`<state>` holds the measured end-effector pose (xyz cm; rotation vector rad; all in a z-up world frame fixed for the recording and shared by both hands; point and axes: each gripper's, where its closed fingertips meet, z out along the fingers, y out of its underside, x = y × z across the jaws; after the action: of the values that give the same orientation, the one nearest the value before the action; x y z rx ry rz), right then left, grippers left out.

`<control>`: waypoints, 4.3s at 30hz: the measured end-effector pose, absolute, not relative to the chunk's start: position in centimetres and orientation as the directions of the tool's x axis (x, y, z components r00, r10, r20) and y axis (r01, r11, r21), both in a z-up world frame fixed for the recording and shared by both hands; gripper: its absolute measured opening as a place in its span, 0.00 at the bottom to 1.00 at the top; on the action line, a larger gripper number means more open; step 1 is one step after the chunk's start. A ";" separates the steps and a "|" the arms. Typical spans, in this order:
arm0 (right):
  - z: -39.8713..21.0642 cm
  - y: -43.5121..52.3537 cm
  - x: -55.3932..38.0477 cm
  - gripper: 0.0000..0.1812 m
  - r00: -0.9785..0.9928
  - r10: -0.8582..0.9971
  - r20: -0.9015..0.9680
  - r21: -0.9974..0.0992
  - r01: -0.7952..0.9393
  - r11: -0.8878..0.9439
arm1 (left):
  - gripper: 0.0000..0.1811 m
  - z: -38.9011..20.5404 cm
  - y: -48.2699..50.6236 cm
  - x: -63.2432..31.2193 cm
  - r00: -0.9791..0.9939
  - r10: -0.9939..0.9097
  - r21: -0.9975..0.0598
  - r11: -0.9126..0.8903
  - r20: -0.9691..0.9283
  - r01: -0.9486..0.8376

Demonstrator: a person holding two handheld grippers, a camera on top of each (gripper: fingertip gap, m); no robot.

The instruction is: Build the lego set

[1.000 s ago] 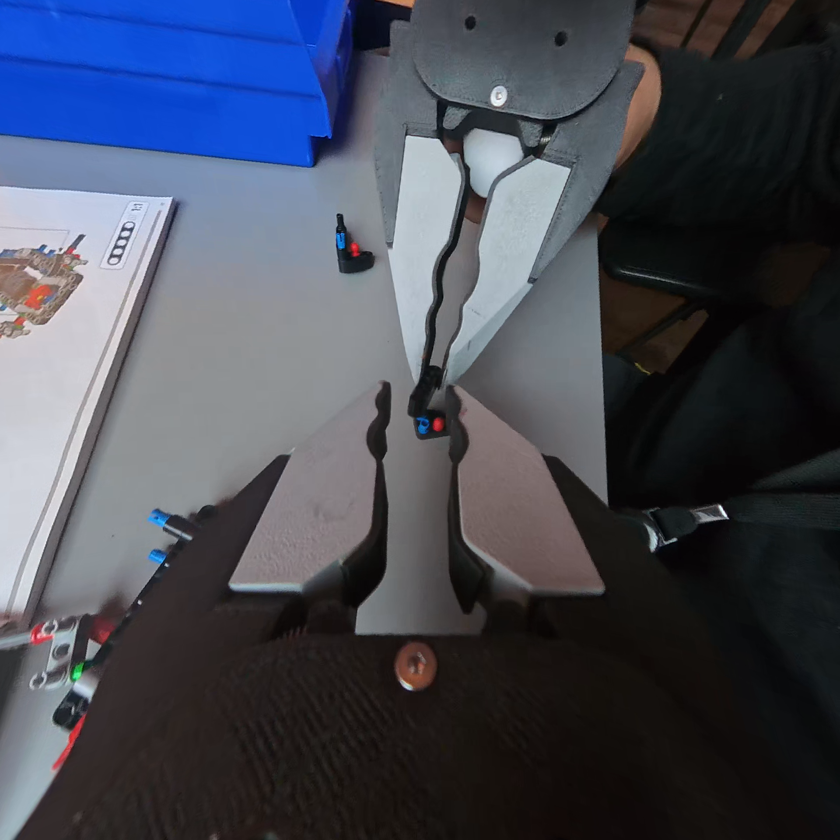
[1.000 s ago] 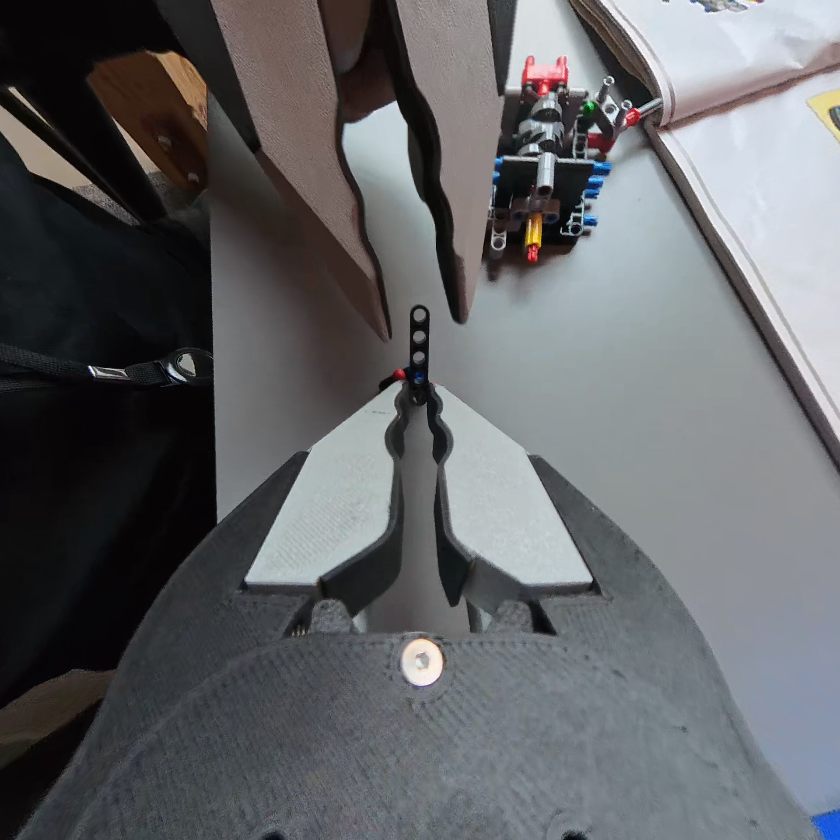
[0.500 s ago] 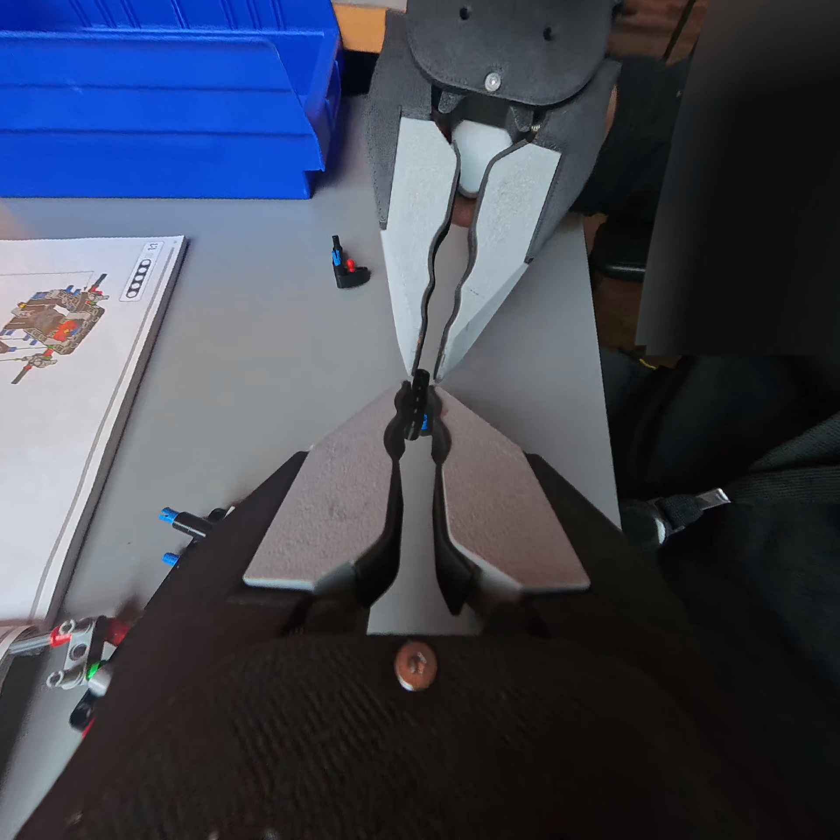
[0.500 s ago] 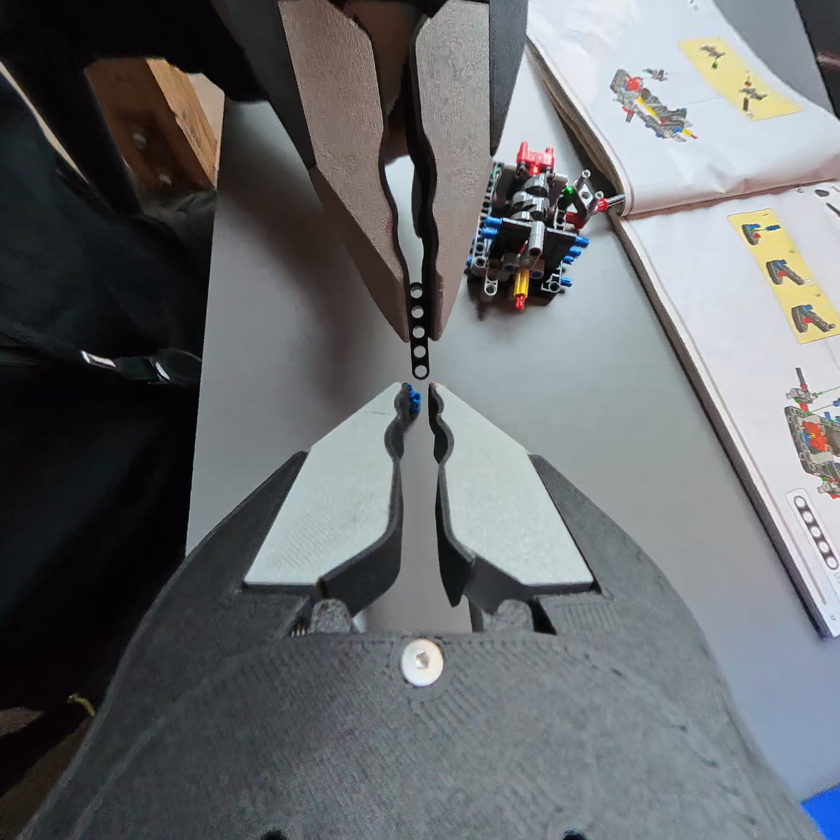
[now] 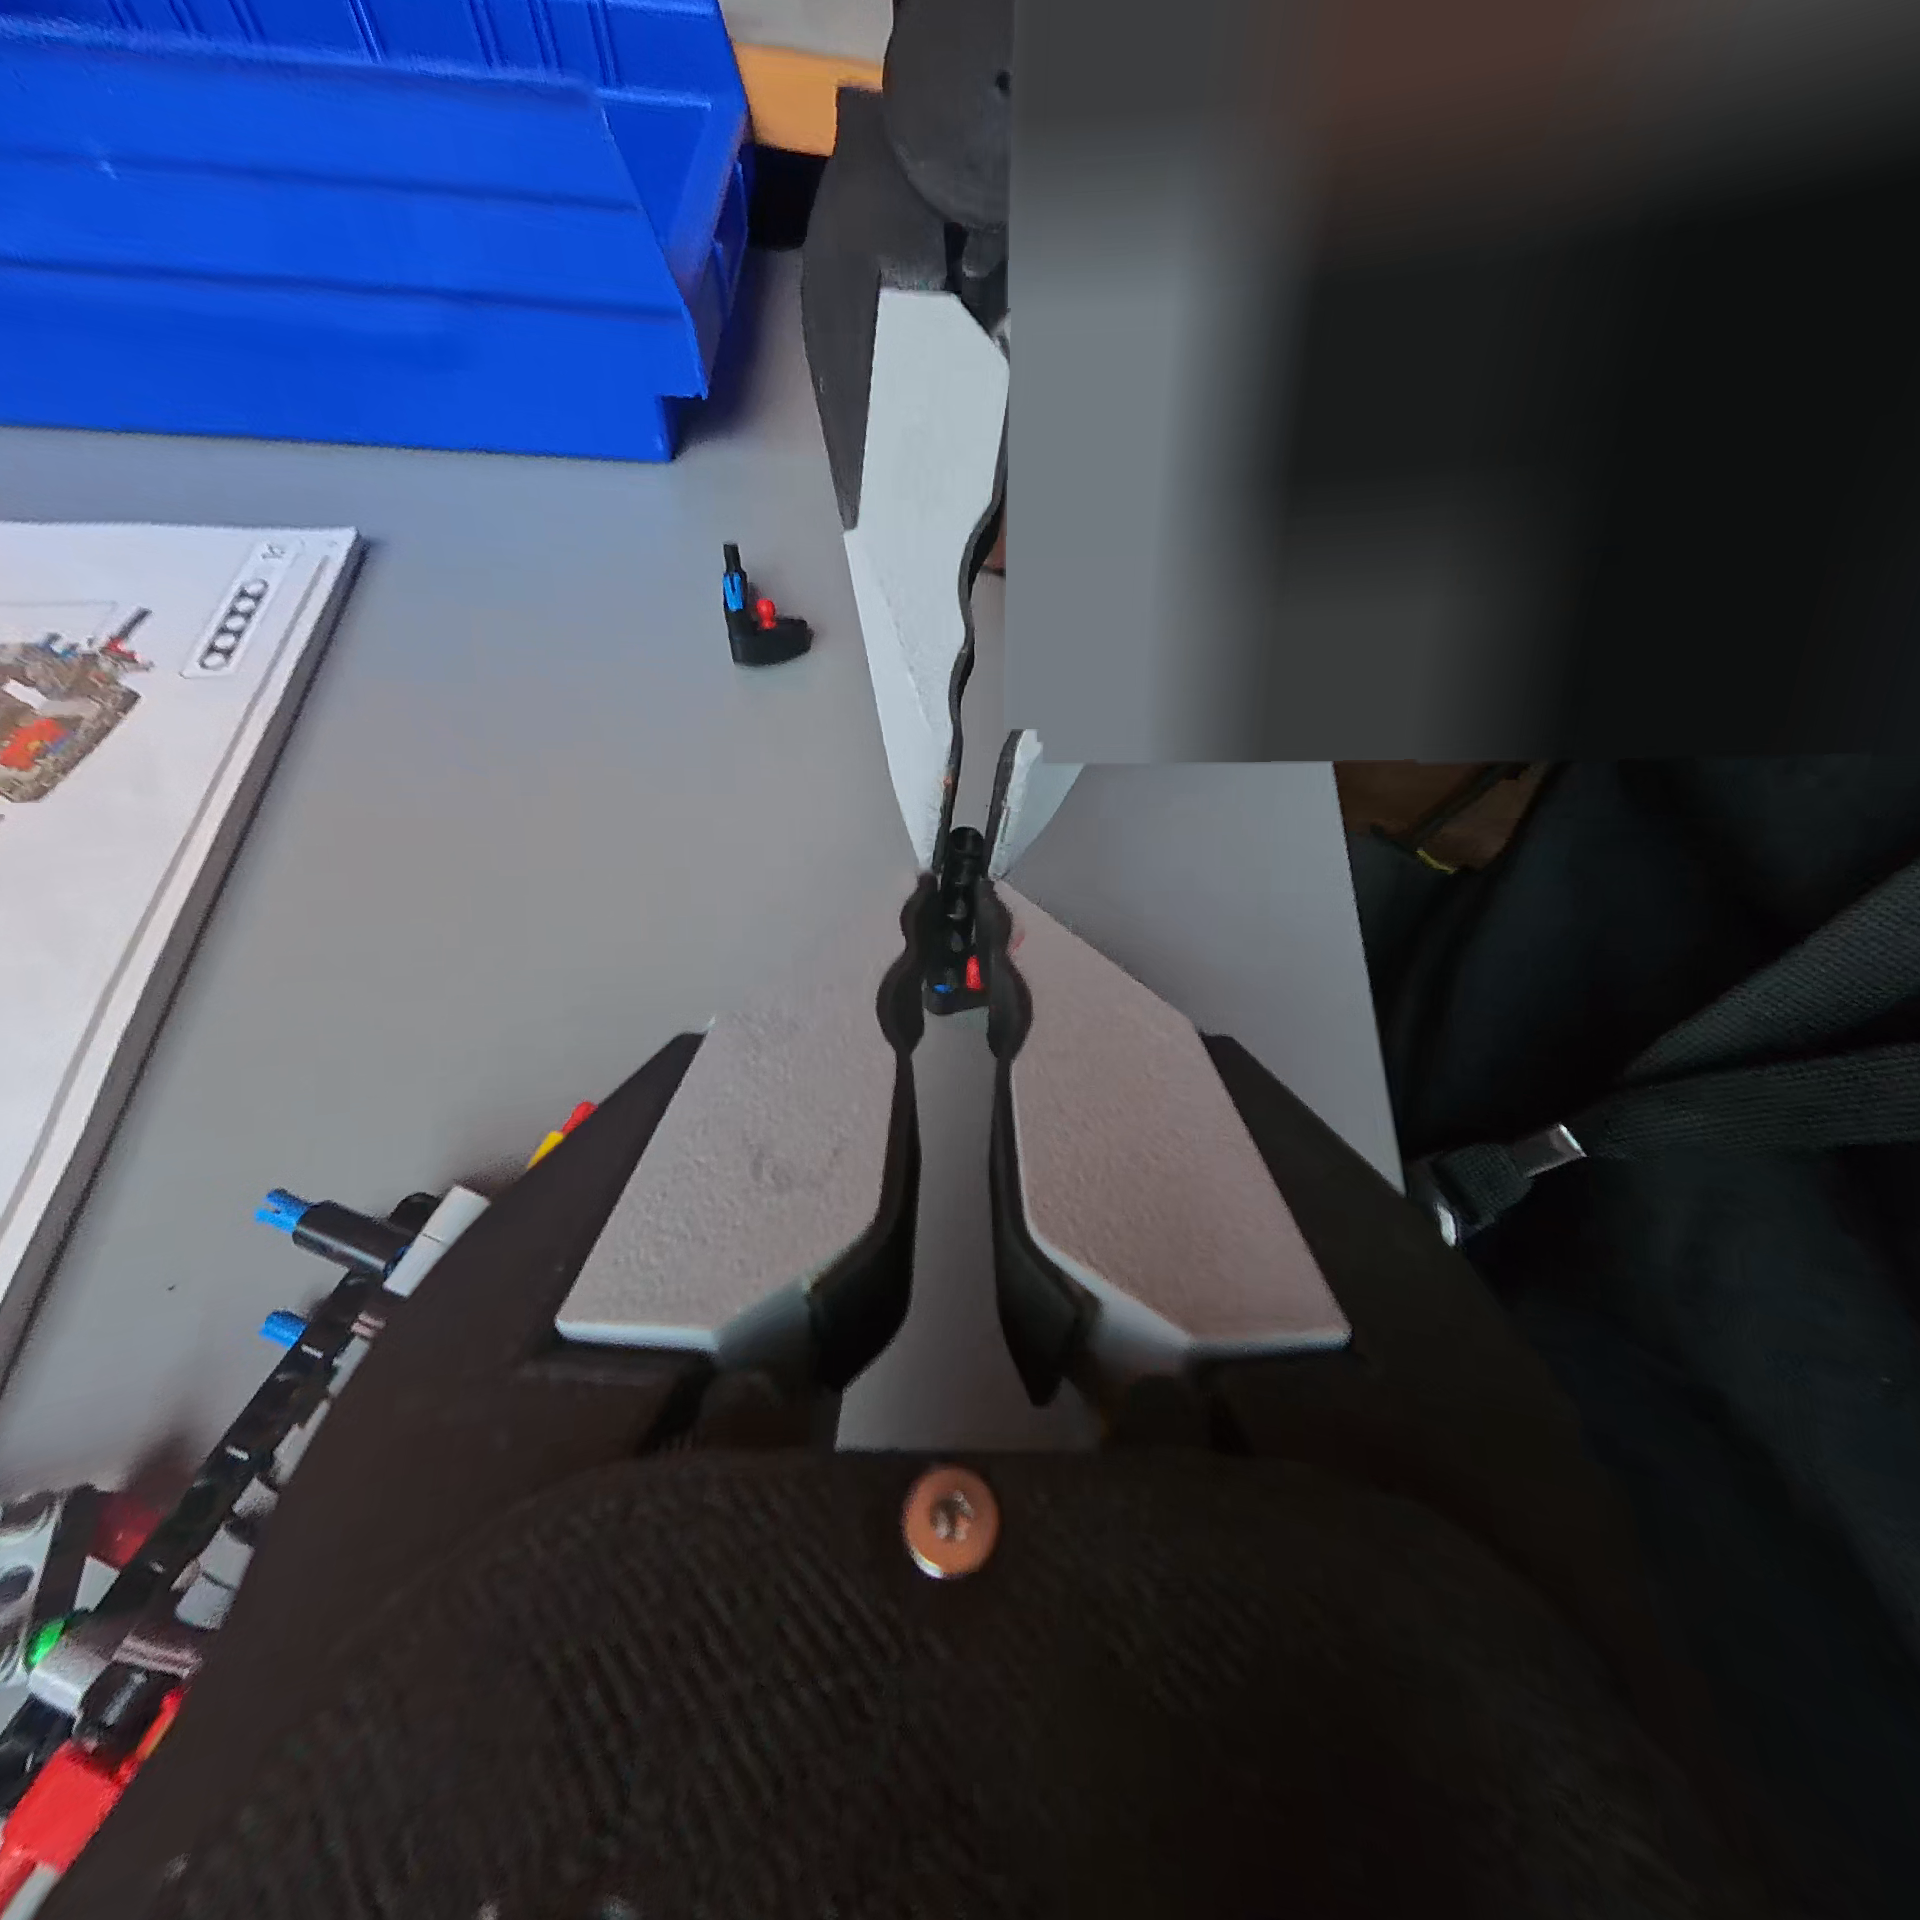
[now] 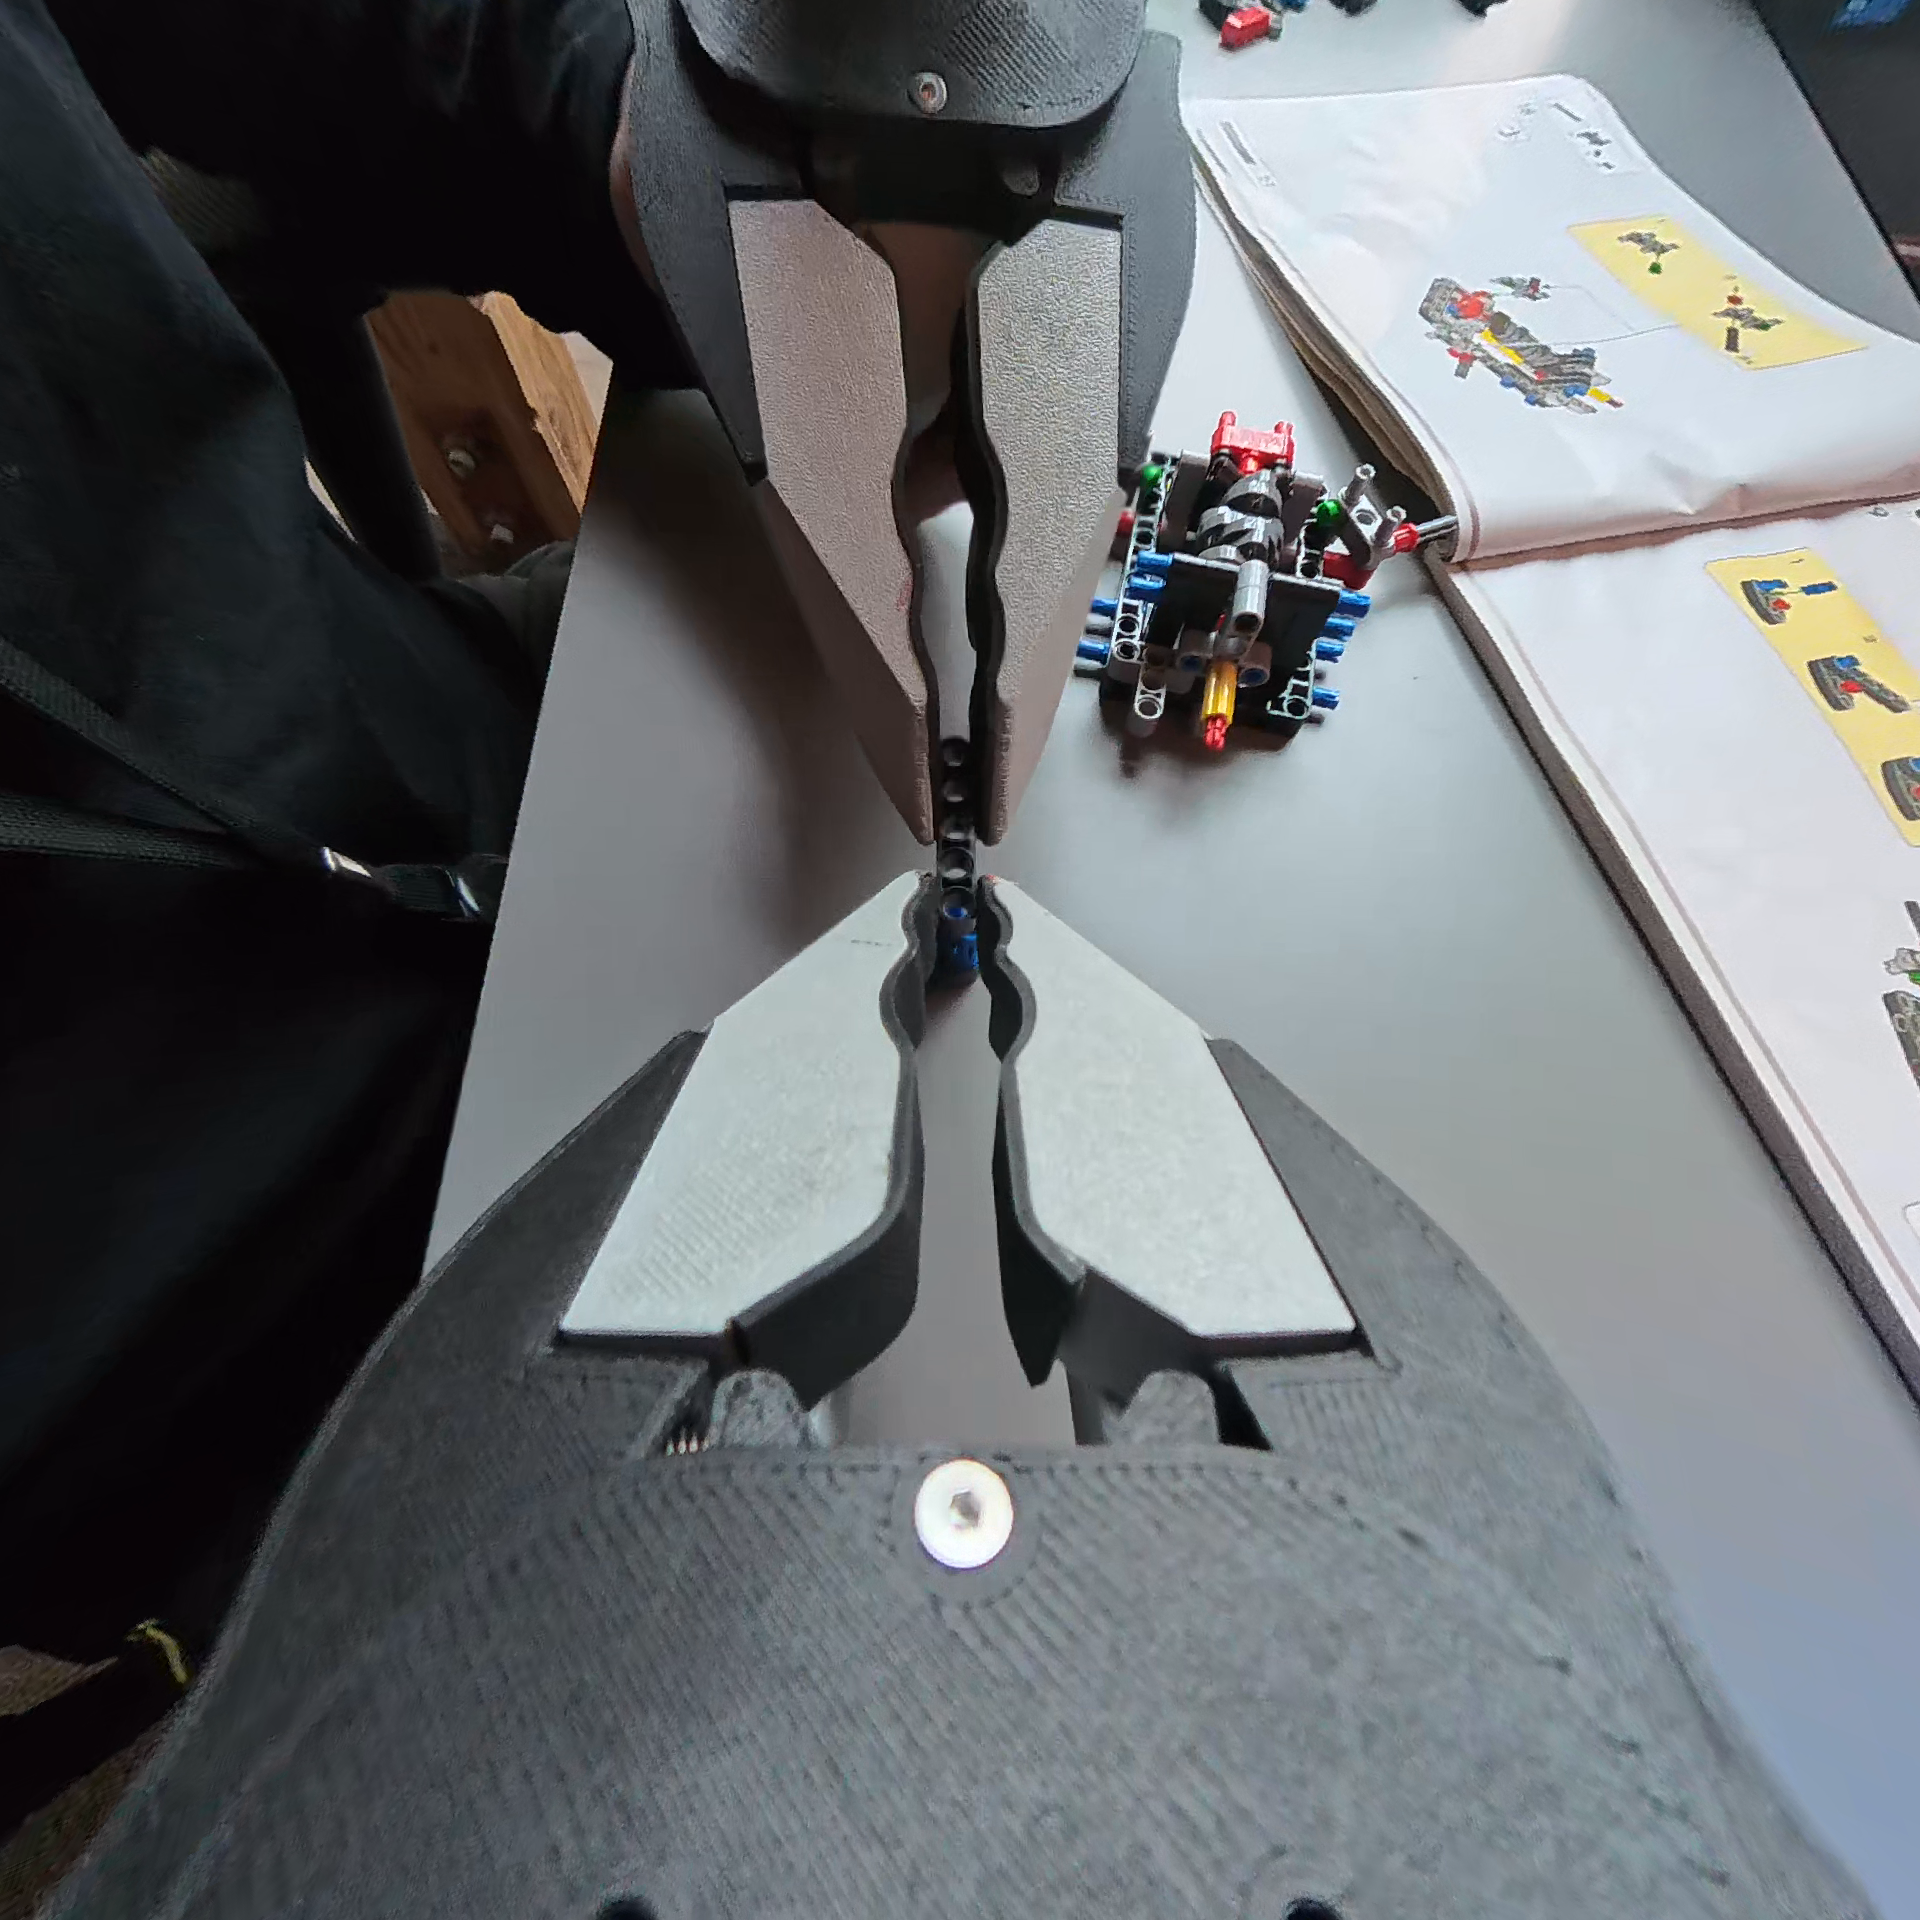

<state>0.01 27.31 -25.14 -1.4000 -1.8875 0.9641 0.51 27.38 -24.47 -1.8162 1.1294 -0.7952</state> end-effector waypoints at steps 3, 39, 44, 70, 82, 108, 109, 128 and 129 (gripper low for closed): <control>-26.0 27.1 0.0 0.02 -0.295 0.954 0.043 -0.803 0.558 0.209 | 0.08 -25.9 27.4 0.2 0.407 -0.912 -0.837 -0.266 0.057 -0.478; -28.0 27.2 0.0 0.05 -0.309 0.951 0.015 -0.784 0.586 0.203 | 0.02 -26.6 27.4 -0.1 0.442 -0.897 -0.826 -0.263 0.018 -0.499; -28.5 27.4 -0.1 0.01 -0.299 0.954 0.023 -0.768 0.606 0.209 | 0.02 -26.8 27.3 -0.1 0.439 -0.898 -0.821 -0.269 0.025 -0.504; -27.2 27.4 -0.2 0.02 -0.309 0.948 0.082 -0.811 0.532 0.244 | 0.02 -26.9 27.2 -0.1 0.422 -0.906 -0.807 -0.265 0.021 -0.527; -26.8 27.4 0.0 0.03 -0.305 0.949 0.080 -0.820 0.522 0.237 | 0.02 -26.8 27.3 0.2 0.410 -0.912 -0.797 -0.248 0.001 -0.551; -26.9 27.4 -0.4 0.02 -0.306 0.947 0.097 -0.822 0.512 0.250 | 0.02 -26.8 27.3 -0.1 0.414 -0.910 -0.787 -0.247 -0.012 -0.565; -26.9 27.4 -0.4 0.02 -0.306 0.947 0.100 -0.822 0.510 0.252 | 0.02 -26.8 27.3 -0.2 0.413 -0.911 -0.788 -0.247 -0.011 -0.565; -27.1 27.1 -0.5 0.02 -0.310 0.949 0.055 -0.821 0.527 0.220 | 0.02 -26.8 27.0 -0.4 0.384 -0.923 -0.767 -0.238 -0.011 -0.596; -27.1 27.1 -0.5 0.02 -0.311 0.949 0.057 -0.819 0.528 0.222 | 0.02 -26.8 27.0 -0.4 0.383 -0.924 -0.767 -0.238 -0.012 -0.596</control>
<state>-0.49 27.13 -27.07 -1.3573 -1.9327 0.9595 -0.37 27.00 -26.85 -1.9439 1.3056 -0.5956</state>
